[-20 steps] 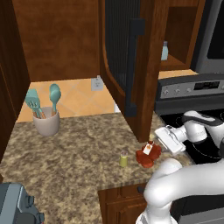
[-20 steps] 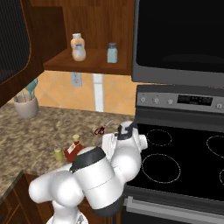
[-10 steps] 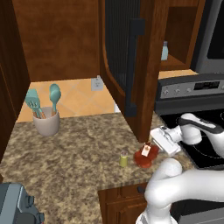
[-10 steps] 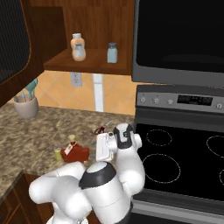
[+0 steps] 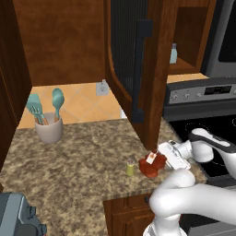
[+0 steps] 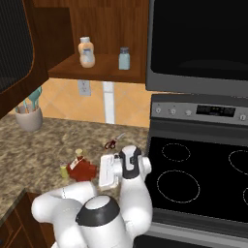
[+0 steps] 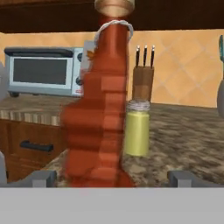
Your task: Put the shaker and condiment bottle from the counter next to their counterparts in the cabinet.
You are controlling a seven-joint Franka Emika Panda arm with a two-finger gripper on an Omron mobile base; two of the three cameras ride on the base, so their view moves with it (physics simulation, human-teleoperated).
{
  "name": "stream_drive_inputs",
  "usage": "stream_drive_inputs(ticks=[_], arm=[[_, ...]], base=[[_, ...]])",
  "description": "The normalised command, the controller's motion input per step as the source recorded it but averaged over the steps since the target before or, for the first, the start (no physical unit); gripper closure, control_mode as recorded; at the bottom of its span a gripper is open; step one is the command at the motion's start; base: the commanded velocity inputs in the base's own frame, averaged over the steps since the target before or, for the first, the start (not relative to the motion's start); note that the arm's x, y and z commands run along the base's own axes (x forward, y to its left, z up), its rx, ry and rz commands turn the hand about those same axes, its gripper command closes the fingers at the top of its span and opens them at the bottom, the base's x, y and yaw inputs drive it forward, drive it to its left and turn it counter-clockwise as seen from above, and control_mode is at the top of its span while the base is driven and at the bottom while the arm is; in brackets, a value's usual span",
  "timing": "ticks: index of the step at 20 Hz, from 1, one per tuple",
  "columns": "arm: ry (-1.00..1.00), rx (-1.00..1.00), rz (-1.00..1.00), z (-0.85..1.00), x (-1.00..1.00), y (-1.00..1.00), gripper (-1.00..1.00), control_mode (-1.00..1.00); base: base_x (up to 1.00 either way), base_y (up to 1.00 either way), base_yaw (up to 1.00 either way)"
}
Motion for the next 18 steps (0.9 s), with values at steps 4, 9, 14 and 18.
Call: stream_drive_inputs(ticks=[4,9,14,18], arm=[[0.13,0.12,-0.19,0.2,0.77,-0.14,1.0,-1.0],[0.1,0.05,-0.07,0.43,0.32,-0.02,1.0,-1.0],[0.0,0.01,0.0,1.0,0.0,0.04,1.0,-1.0],[-0.01,-0.01,0.0,0.99,-0.01,0.0,1.0,-1.0]], base=[[0.0,0.0,0.0],[0.0,0.0,0.0],[0.0,0.0,0.0],[0.0,0.0,0.0]])
